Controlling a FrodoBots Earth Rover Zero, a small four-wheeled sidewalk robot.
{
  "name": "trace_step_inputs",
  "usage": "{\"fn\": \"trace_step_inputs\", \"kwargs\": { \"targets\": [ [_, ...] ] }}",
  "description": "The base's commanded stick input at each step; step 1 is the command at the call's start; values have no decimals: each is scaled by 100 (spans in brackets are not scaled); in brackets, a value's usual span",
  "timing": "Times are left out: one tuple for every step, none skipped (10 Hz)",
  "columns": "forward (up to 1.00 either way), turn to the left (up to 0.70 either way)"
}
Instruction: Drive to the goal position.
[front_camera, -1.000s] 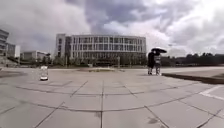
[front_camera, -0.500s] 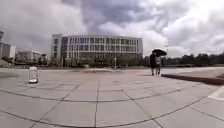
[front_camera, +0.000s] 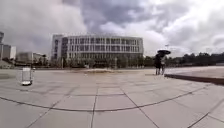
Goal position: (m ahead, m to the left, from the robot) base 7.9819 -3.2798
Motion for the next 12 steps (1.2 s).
{"fn": "trace_step_inputs", "kwargs": {
  "targets": [
    [70, -29],
    [70, -15],
    [70, 0],
    [70, 0],
    [70, 0],
    [70, 0],
    [70, 0],
    [70, 0],
    [70, 0],
    [70, 0],
    [70, 0],
    [70, 0]
  ]
}}
